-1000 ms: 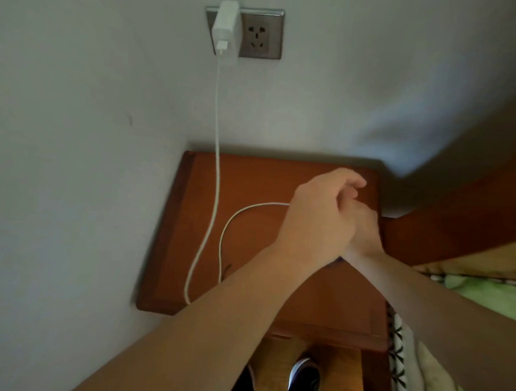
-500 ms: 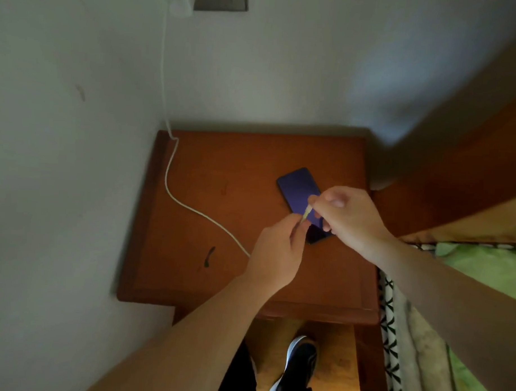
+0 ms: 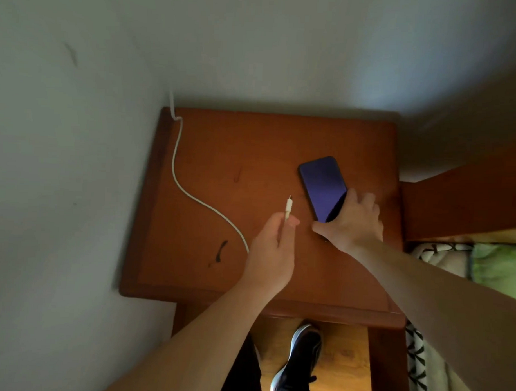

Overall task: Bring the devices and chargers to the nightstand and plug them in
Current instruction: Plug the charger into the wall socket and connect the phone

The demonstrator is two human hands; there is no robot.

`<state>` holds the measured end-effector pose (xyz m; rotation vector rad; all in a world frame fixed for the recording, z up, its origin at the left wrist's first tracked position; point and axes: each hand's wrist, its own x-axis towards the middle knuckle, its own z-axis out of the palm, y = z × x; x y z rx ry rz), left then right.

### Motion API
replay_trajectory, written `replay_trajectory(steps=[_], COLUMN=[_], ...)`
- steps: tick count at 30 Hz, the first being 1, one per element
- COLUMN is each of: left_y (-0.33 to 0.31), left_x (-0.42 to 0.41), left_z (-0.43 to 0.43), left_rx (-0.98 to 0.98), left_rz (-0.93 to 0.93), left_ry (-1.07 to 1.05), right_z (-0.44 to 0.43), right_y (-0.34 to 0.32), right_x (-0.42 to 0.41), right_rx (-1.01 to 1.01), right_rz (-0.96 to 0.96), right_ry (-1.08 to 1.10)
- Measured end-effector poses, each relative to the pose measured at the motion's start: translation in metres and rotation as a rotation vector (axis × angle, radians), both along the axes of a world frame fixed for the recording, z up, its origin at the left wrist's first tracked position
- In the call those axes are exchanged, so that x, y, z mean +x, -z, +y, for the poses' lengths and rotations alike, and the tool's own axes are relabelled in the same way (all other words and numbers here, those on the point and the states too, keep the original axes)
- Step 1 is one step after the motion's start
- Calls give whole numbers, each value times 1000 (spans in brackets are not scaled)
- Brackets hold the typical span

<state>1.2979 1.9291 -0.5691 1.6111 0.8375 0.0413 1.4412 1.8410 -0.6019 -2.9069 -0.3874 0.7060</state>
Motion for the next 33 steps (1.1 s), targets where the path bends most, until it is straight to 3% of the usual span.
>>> replay_trajectory(steps=[2, 9, 14, 28, 33], left_y=[-3, -27, -37, -44, -45], left_x=[-1, 1, 2, 7, 7], left_z=[4, 18, 21, 18, 18], left_rx=[-4, -56, -61, 281, 322], left_rz=[4, -76, -75, -37, 1], left_ry=[11, 22, 136, 257, 261], right_z=[5, 22, 42, 50, 51], right_y=[-3, -41, -68, -76, -79], right_x=[2, -5, -7, -13, -15], right_rx=[97, 1004, 1361, 1230, 1169], right_rz=[112, 974, 1206, 1038, 943], right_ry=[65, 866, 1052, 899, 845])
